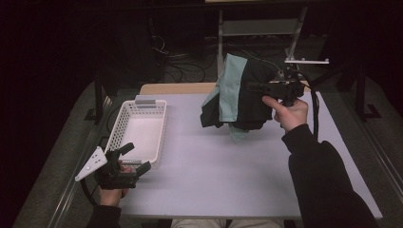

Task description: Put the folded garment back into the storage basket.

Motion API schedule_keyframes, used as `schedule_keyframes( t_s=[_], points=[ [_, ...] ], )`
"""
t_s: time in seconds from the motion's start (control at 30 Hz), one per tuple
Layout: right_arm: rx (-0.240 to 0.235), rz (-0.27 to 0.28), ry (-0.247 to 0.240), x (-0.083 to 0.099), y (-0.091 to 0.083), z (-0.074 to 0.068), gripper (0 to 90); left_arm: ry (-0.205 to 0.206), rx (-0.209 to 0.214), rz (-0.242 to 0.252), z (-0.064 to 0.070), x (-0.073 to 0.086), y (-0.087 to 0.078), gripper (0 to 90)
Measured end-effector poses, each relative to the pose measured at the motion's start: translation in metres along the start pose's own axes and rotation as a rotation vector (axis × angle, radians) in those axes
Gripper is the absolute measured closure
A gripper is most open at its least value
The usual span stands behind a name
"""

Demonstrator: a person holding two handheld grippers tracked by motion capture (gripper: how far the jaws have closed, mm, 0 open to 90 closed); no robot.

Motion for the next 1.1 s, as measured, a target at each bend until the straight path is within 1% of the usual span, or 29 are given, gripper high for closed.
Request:
schedule_keyframes(
  t_s=[0.17,0.2,0.3,0.5,0.57,0.67,0.7,0.83,0.97,1.1],
  points=[
    [-0.010,0.014,0.009,-0.005,0.007,-0.003,76.2,-0.002,-0.006,0.001,-0.001,0.000,-0.001,0.0],
    [-0.009,0.019,0.002,-0.006,0.008,-0.003,76.2,-0.004,-0.007,0.003,-0.001,0.000,-0.001,0.0],
    [-0.015,0.020,0.016,-0.008,0.011,-0.005,76.2,-0.008,-0.006,0.006,-0.001,0.000,-0.001,0.0],
    [-0.015,0.038,-0.001,-0.015,0.018,-0.007,76.2,-0.003,-0.007,0.000,-0.001,0.000,-0.001,0.0],
    [-0.019,0.037,0.008,-0.016,0.020,-0.008,76.2,-0.004,-0.008,0.001,-0.001,0.000,-0.001,0.0],
    [-0.024,0.024,0.007,-0.017,0.024,-0.010,76.2,-0.001,-0.011,-0.003,-0.002,0.001,-0.001,0.0],
    [-0.022,0.025,-0.002,-0.018,0.025,-0.010,76.2,-0.001,-0.011,-0.003,-0.002,0.001,0.000,0.0],
    [-0.023,0.022,-0.004,-0.021,0.030,-0.012,76.2,-0.001,-0.012,-0.003,-0.002,0.001,-0.001,0.0],
    [-0.037,0.038,-0.006,-0.026,0.035,-0.018,76.1,-0.002,-0.011,0.000,-0.002,0.001,-0.001,0.0],
    [-0.045,0.041,-0.007,-0.028,0.040,-0.021,76.1,-0.002,-0.010,0.000,-0.001,0.001,-0.001,0.0]
  ],
)
Point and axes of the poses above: each handheld gripper's, and its own axes: y roughly forward along the jaws, x roughly out of its underside, z roughly to its right, the point moved 10 cm from there along y, roughly forward along the jaws, and after that the axes turned 11 degrees about -y, right-handed, at the moved point
